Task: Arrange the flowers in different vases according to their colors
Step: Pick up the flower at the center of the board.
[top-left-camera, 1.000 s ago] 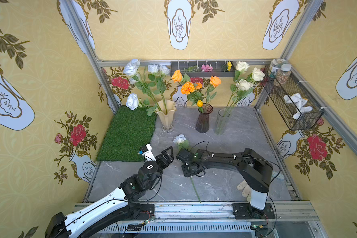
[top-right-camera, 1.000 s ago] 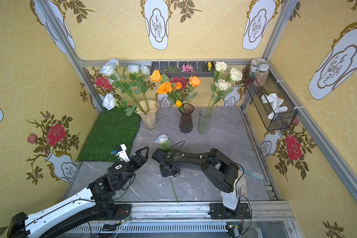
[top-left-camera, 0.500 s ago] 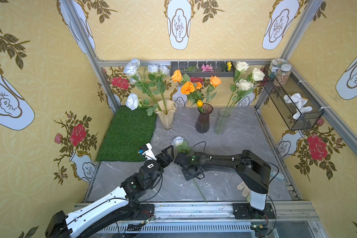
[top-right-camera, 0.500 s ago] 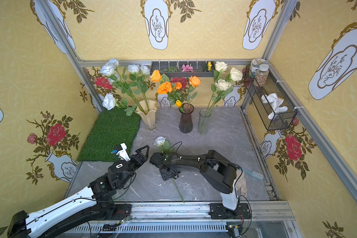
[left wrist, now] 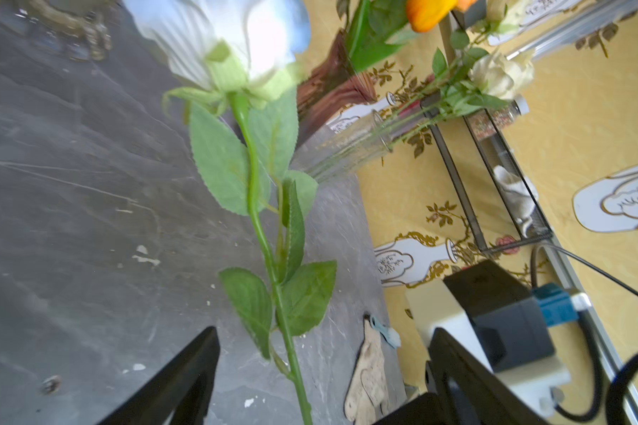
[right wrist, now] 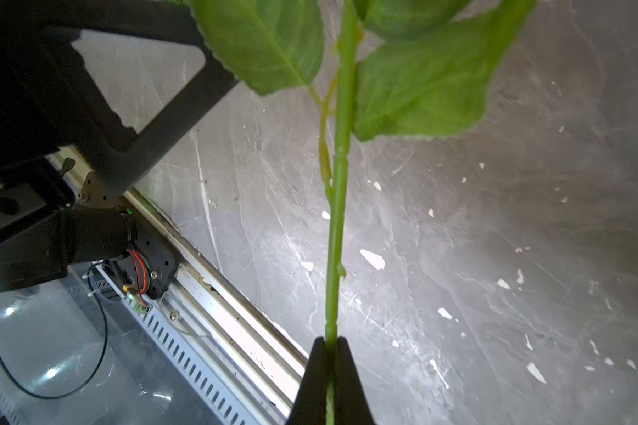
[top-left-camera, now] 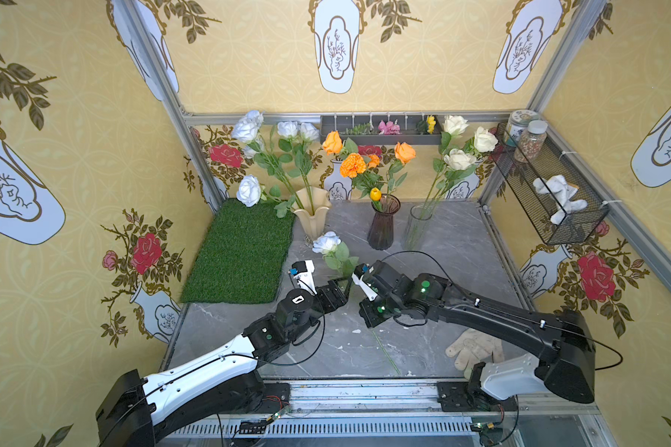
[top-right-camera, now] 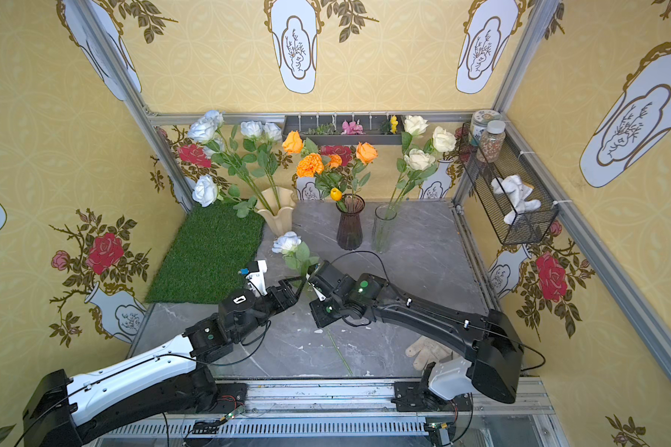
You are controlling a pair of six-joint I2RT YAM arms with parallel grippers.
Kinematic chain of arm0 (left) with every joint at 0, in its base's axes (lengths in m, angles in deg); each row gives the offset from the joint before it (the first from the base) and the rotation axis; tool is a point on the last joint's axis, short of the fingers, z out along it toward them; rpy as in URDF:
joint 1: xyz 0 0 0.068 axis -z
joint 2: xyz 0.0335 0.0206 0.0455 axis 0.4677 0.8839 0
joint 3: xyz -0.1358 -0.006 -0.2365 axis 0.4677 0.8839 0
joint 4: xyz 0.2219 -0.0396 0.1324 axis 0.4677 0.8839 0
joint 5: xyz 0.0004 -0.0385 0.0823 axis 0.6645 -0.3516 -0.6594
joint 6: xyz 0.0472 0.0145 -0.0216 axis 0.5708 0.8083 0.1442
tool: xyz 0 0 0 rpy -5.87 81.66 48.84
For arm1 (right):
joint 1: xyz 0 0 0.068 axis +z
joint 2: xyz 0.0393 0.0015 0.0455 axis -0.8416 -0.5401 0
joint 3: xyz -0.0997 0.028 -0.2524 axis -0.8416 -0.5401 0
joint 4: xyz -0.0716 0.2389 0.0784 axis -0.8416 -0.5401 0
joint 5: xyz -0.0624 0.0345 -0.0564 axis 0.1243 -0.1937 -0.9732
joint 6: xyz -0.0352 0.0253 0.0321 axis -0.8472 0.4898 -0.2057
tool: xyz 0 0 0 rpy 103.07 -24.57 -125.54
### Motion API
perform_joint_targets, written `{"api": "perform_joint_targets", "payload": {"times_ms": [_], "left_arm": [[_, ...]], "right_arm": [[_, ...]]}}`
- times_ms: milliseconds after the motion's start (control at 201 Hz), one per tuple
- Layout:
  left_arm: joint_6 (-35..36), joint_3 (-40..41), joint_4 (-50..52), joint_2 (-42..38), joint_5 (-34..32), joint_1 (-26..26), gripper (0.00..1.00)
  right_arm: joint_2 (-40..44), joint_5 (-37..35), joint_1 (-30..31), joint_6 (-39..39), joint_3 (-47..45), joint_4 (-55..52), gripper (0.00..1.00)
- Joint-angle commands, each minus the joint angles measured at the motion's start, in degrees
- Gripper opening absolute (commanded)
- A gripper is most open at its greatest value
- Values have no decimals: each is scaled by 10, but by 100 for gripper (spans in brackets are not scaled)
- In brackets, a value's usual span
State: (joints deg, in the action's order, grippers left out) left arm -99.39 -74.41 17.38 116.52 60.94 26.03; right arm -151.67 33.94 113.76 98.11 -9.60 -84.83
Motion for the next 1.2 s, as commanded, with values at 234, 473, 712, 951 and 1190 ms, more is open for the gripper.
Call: {"api": "perform_joint_targets", "payload": {"times_ms": [234,473,712,951,1190], "left_arm": [[-15,2,-85,33,52,53,75],[-25,3,-105,43,57,70,62],[-22,-23,-106,82,67,82,29],[-24,-6,-94,50,38,82,46],[-25,12,-92,21,27,82,57]], "right_arm": [[87,86,-24,-14,-16,41,0],[113,111,-36,-14,-24,56,0],[120,115,-38,-16,-32,56,0],[128,113,-46,-23,-39,51,0],[136,128,-66,-26,-44,54,0]]}}
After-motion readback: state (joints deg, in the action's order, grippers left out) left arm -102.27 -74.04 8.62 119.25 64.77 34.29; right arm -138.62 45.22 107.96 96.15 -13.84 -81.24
